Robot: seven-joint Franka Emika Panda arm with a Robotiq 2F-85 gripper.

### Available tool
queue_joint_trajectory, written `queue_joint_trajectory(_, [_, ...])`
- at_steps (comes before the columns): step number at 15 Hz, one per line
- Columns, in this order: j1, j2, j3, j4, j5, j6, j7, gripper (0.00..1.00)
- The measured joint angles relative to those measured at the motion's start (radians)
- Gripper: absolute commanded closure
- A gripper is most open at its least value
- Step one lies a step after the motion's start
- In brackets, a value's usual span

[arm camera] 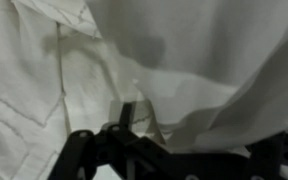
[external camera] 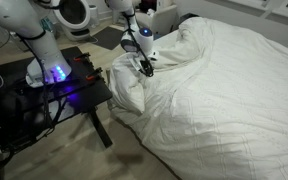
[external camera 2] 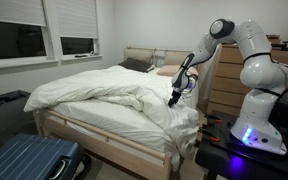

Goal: Straighten the beddings on the bottom right corner of the bed

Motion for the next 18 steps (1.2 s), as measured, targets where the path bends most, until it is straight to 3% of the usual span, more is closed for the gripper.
queue_joint_trajectory(1, [-0.01,0.021,0.0,0.01,-0.031,0.006,0.005,0.31])
queue_joint_trajectory(5, [-0.007,0.054,-0.009,0.037,-0.115,0.01,0.106,0.63])
queue_joint_trajectory(8, [0.072,0.048,-0.062,0.07,-0.131,0.009,0.269,0.84])
queue_joint_trajectory(10, [0.182,0.024,-0.146,0.11,-0.131,0.0,0.416,0.99])
queue_joint_trajectory(12, [0.32,-0.016,-0.267,0.145,-0.13,-0.02,0.557,1.0])
queue_joint_trajectory(18, [0.792,-0.102,-0.732,0.186,-0.214,-0.141,0.954,1.0])
